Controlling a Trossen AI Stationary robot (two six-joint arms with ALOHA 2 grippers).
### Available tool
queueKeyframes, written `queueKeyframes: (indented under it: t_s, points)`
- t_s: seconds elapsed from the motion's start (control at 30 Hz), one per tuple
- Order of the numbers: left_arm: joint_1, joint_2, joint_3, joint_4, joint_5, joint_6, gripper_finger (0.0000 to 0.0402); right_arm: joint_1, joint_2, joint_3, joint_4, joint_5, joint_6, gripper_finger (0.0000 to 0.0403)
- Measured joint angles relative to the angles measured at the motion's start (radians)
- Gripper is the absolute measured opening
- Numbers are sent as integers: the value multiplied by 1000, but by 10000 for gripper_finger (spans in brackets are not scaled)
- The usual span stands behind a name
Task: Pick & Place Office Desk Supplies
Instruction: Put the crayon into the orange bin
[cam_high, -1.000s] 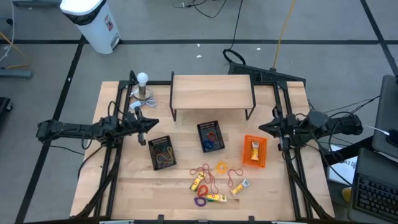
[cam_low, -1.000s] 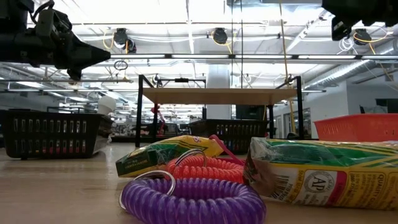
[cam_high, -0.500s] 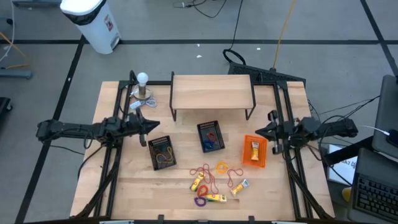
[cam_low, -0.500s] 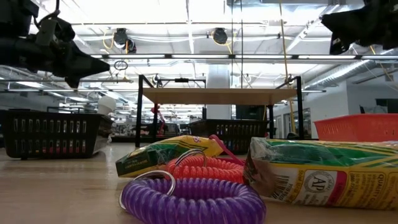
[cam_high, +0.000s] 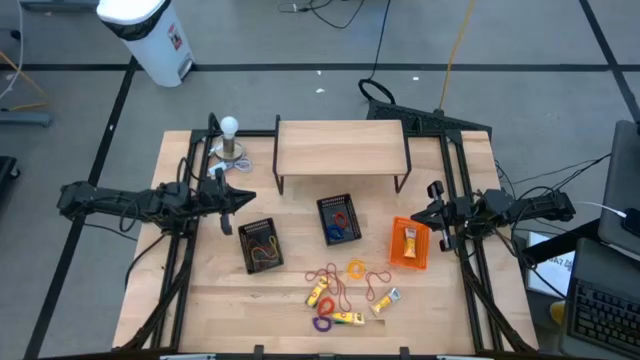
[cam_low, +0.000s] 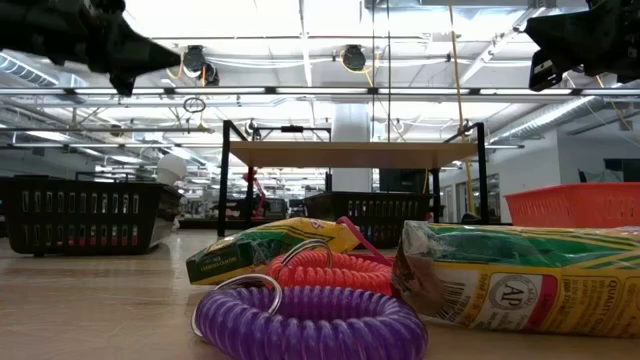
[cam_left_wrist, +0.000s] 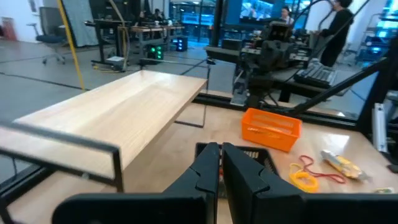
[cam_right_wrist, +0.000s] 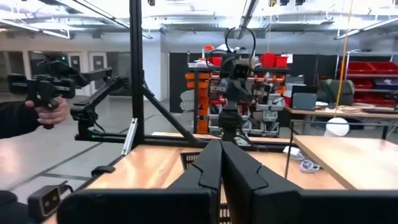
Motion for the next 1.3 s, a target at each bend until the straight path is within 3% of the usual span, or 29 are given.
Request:
queueKeyframes:
  t_s: [0.23, 0.37, 0.77, 0.93, 1.17, 1.3]
  points:
    - [-67, 156, 155, -121, -31, -108, 16, 0, 0, 0, -3, 2, 4, 1]
    - [-132, 349, 252, -176, -56, -169, 3, 0, 0, 0, 3, 3, 3, 0]
    - [-309, 910, 652, -251, -35, -357, 17, 0, 0, -1, -35, 3, 3, 0]
    - [-357, 1118, 807, -373, -13, -484, 68, 0, 0, -1, -35, 3, 20, 0]
    - [-362, 1370, 993, -411, 162, -675, 181, 0, 1, -1, -36, 2, 29, 0]
    - [-358, 1478, 1080, -479, 214, -780, 227, 0, 1, -1, -33, 3, 24, 0]
